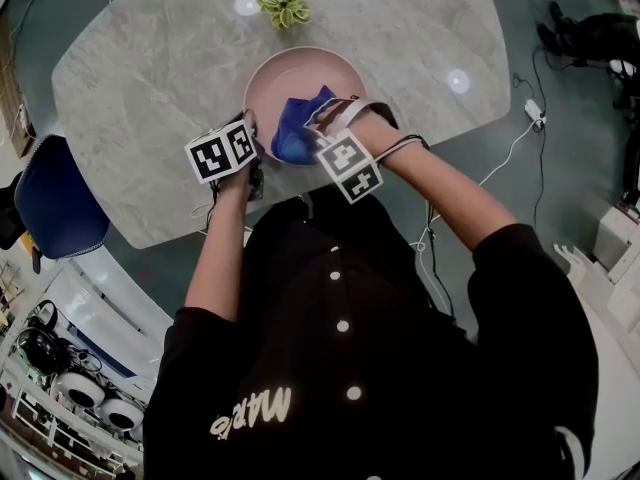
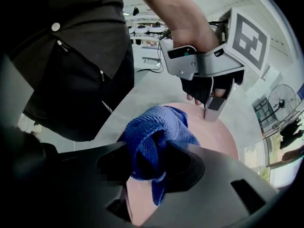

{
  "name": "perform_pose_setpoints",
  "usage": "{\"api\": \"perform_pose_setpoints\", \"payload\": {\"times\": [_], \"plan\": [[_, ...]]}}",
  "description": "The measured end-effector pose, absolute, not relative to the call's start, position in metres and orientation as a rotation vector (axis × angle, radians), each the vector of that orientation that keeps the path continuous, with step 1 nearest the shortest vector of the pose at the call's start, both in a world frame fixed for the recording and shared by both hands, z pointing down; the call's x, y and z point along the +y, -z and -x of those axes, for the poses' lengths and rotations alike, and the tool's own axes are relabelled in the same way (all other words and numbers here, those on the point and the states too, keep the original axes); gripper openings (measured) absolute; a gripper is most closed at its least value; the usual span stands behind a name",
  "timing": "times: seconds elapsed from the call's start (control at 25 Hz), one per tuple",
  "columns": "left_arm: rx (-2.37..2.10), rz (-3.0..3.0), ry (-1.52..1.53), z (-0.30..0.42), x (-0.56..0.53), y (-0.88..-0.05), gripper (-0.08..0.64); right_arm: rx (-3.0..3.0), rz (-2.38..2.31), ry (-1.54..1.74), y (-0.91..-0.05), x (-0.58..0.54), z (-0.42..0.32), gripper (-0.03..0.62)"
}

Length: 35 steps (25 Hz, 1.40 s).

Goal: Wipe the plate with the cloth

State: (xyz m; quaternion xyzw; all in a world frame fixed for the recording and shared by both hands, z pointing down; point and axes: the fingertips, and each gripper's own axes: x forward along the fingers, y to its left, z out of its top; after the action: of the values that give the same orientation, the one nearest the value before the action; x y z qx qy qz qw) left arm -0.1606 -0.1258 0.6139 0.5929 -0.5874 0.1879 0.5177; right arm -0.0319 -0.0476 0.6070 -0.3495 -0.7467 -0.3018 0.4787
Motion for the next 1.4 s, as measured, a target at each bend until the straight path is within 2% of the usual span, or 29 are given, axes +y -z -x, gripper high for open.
{"api": "perform_pose_setpoints", "payload": {"times": [0.64, 1.4], "plan": [[-1.409, -1.426, -0.471, 0.16, -0.126, -0.613, 0.029, -1.706, 0.927, 0.815, -0.609, -0.064, -0.008, 0.149], [-1.4, -1.439, -0.488, 0.16, -0.127, -0.615, 0.031, -1.702, 0.82, 0.8, -0.611, -0.087, -0.02, 0.147]]}}
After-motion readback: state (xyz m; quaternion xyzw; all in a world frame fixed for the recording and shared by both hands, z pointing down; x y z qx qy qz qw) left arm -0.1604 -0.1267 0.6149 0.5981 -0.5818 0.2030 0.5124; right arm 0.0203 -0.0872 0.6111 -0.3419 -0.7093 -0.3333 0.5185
